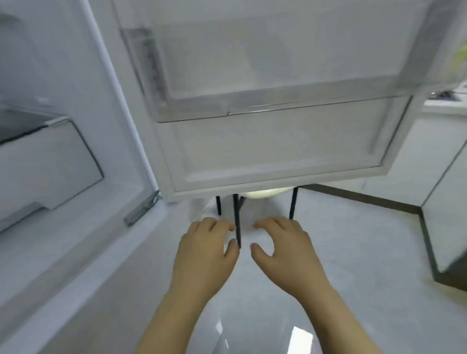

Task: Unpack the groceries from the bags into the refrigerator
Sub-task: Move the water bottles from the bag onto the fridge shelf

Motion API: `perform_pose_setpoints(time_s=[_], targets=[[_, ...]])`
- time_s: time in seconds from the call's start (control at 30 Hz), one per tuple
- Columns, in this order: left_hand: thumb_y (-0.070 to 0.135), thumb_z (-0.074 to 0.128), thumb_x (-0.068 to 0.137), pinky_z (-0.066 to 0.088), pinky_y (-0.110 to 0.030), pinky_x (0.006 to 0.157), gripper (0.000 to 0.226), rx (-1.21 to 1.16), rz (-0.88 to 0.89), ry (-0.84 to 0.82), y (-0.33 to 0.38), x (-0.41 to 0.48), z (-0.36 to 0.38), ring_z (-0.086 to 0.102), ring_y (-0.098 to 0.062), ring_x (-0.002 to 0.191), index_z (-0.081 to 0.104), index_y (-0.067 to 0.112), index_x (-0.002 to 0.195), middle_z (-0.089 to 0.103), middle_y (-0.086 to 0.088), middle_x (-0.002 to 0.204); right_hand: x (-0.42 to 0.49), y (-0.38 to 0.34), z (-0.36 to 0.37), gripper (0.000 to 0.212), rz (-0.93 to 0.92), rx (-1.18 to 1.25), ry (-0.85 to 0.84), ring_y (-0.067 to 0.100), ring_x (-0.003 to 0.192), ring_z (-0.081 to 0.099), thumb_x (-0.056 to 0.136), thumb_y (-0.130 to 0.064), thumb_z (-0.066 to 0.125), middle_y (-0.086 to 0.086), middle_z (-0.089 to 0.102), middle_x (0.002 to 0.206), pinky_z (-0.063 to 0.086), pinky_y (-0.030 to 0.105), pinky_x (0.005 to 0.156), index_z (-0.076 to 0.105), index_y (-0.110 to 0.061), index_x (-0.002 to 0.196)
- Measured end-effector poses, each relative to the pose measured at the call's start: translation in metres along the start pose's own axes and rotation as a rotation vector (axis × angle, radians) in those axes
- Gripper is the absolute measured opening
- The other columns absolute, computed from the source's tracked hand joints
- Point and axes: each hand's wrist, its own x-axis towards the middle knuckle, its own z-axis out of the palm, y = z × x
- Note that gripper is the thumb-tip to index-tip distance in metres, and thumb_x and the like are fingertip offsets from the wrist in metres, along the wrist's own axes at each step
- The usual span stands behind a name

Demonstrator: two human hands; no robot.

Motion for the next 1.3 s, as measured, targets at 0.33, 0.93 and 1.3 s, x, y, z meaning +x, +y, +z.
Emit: perform_pose_setpoints(time_s=[0.33,0.93,1.3], targets=[[0.034,0.042,0.095,0.034,-0.021,0.093,0.030,-0.142,0.394,-0.287,0.207,-0.010,0.112,0.040,-0.007,0.118,0.051,0.029,0.124,0.050,0.012,0.125,-0.136,0.156,-0.120,0.038,0.439,-0.123,0.172,0.006,0.122,0.037,0.089,-0.038,0.049,-0.016,0.047,0.129,0.026,0.023,0.101,0.048,-0.032,0.127],[0.036,0.042,0.096,0.039,-0.024,0.095,0.029,-0.305,1.057,-0.572,0.576,-0.119,0.241,0.042,-0.008,0.113,0.051,0.030,0.123,0.049,0.012,0.123,-0.406,0.324,-0.315,0.037,1.083,-0.225,0.537,0.004,0.125,0.031,0.091,-0.036,0.048,-0.019,0.042,0.133,0.023,0.021,0.103,0.046,-0.035,0.128],[0.035,0.041,0.096,0.036,-0.024,0.097,0.031,-0.410,1.451,-0.692,0.750,-0.156,0.294,0.041,-0.011,0.117,0.049,0.029,0.125,0.048,0.010,0.127,-0.487,0.395,-0.399,0.036,1.380,-0.346,0.790,0.006,0.122,0.033,0.090,-0.033,0.049,-0.018,0.043,0.130,0.023,0.022,0.101,0.048,-0.033,0.126]])
